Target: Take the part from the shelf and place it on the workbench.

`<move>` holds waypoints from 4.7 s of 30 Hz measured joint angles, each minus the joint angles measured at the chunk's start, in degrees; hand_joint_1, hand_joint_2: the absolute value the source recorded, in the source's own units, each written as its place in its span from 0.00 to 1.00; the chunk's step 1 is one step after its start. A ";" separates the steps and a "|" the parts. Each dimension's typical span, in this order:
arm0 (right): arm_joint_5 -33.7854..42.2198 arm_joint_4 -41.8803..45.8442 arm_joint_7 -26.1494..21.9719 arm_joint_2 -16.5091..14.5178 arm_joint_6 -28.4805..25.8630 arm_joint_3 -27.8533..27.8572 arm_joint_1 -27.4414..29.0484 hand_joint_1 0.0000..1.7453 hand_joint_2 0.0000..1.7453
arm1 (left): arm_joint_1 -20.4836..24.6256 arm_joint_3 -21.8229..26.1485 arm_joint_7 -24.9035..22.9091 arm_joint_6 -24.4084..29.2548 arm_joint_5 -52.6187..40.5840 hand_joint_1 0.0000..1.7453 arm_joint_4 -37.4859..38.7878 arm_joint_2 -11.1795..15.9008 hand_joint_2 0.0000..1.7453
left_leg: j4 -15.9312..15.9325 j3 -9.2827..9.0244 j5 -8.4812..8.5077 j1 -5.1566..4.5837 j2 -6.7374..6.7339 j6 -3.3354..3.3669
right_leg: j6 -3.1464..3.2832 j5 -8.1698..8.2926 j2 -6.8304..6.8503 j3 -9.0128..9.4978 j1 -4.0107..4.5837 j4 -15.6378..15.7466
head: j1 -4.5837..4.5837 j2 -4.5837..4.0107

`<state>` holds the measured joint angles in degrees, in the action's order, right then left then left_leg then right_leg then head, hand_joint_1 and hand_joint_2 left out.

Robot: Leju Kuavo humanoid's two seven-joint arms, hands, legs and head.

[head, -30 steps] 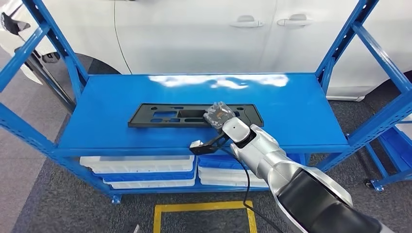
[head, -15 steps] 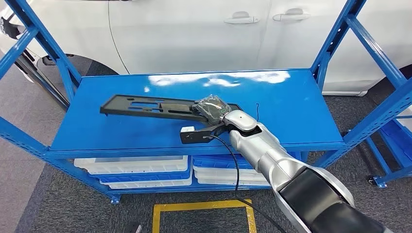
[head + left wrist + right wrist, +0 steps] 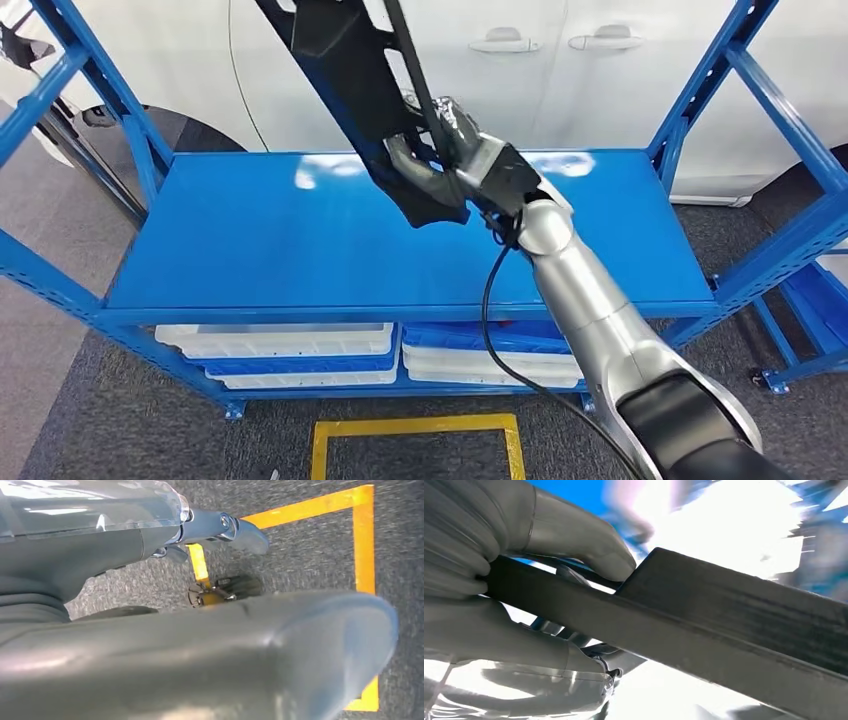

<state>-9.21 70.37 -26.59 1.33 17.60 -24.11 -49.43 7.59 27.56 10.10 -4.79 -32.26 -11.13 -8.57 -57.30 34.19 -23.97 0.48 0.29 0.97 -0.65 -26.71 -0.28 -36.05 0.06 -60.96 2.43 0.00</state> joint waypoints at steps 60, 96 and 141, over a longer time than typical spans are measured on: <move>23.37 41.89 -0.25 4.69 11.13 10.30 44.22 0.98 1.00 | -2.48 6.85 -1.37 2.19 0.25 0.00 0.00 -0.37 1.00 | -0.22 -1.86 -1.41 -0.40 0.22 -0.17 | -0.13 0.85 0.20 1.85 -0.74 2.01 | 0.00 0.00; 15.28 45.49 -3.76 0.75 16.28 18.90 58.45 0.98 1.00 | -3.41 7.06 -1.39 0.58 -0.59 0.00 0.00 -0.36 1.00 | 2.27 -3.62 -1.06 -0.81 -0.80 1.11 | -0.83 -6.78 0.32 -4.33 -0.88 -11.43 | 0.00 0.00; 16.89 45.81 -2.69 -2.66 16.54 22.22 58.53 0.98 1.00 | -2.46 8.18 -2.52 0.34 -2.84 0.00 -0.02 -0.39 1.00 | -10.10 4.38 -6.62 -0.36 -0.68 -2.34 | 2.23 0.38 0.62 5.24 -0.90 4.54 | 0.00 0.00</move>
<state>7.68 116.18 -29.28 -1.33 34.14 -1.89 9.10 5.13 35.74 7.57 -4.44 -35.10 -11.15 -8.97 -67.40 38.57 -30.59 0.12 -0.38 -1.37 1.58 -26.32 0.34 -30.81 -0.83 -56.42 2.43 -0.01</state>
